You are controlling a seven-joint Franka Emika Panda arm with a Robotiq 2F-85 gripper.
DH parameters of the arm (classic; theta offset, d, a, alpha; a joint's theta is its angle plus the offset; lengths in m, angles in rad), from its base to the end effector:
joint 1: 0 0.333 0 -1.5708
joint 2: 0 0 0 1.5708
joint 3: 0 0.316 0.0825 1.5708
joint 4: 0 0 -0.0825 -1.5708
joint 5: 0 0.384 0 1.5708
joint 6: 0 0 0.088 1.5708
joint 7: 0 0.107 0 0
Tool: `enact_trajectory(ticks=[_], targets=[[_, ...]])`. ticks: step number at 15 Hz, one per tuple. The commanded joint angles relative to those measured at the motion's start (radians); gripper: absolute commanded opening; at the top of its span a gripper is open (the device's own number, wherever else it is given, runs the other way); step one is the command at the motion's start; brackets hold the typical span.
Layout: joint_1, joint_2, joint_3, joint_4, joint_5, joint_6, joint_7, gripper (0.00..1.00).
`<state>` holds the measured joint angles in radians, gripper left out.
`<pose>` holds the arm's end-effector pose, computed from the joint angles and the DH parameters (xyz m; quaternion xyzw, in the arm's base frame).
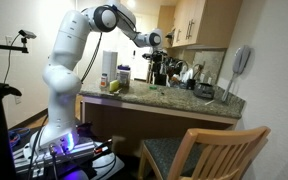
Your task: Move the spoon to the left side of the counter
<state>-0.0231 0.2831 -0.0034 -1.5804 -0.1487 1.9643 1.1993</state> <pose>0.6570 -0.0268 0.4847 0.8291 -0.5524 0.0808 0.0309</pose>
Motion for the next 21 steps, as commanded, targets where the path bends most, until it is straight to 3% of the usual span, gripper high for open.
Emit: enact_trajectory(ticks=[1, 3, 4, 5, 10, 16, 17, 21], targets=[[0.025, 0.004, -0.03, 0.003, 0.009, -0.002, -0.007, 1.0], [0.041, 0.003, -0.031, -0.005, -0.036, 0.02, -0.02, 1.0], [0.063, 0.04, -0.043, 0.031, -0.068, 0.011, 0.089, 1.0], [0.068, 0.094, -0.045, 0.09, -0.026, -0.028, 0.178, 1.0], [0.106, 0.245, -0.055, 0.238, 0.048, -0.034, 0.466, 1.0], [0.105, 0.399, -0.108, 0.423, 0.078, -0.019, 0.762, 1.0], [0.108, 0.341, -0.091, 0.34, 0.063, -0.007, 0.695, 1.0], [0.115, 0.396, -0.118, 0.39, 0.047, 0.006, 0.778, 1.0]])
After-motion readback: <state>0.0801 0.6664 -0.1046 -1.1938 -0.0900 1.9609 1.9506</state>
